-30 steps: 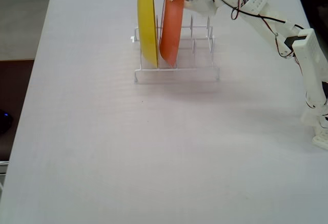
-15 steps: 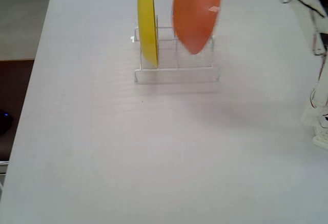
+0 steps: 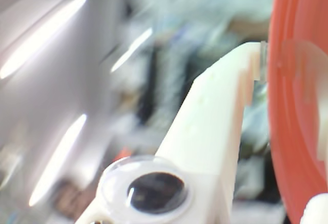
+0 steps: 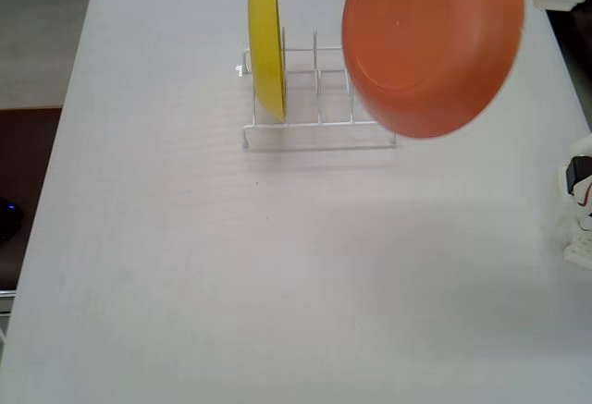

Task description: Would you please take all the plates for me?

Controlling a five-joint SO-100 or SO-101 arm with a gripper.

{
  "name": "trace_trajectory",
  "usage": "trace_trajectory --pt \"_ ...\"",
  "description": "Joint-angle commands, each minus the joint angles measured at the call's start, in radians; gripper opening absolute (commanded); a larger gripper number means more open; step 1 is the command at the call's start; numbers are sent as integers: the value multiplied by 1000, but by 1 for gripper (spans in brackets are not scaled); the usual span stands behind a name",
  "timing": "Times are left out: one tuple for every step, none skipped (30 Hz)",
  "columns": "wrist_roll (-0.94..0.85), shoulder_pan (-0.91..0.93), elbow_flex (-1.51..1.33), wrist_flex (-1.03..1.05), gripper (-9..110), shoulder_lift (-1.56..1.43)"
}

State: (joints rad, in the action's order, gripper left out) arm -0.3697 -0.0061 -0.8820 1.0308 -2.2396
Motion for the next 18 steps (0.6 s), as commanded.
trace_trajectory --pt "12 -153 -135 -199 -1 -86" --pt "11 -184 -167 -242 -1 -89" --pt "6 -216 -192 -284 -1 -89" --pt "-3 -245 -222 -334 -1 -89" --pt "-11 -276 -259 -391 -1 -89" --pt "-20 -304 -298 -454 -1 -89" --pt "-28 -328 -337 -518 -1 -89" --pt "-32 -350 -374 -583 -1 -84" --pt "-37 -368 -407 -647 -1 -75" --pt "-38 -379 -428 -703 -1 -60" --pt "-29 -382 -442 -750 -1 -40" --pt "-15 -382 -449 -793 -1 -18" --pt "-8 -382 -454 -831 -1 0" --pt "-2 -382 -456 -862 -1 17" --pt "5 -382 -456 -887 -1 34" --pt "9 -382 -456 -913 -1 46" --pt "14 -380 -456 -940 -1 58" --pt "20 -379 -456 -965 -1 69"
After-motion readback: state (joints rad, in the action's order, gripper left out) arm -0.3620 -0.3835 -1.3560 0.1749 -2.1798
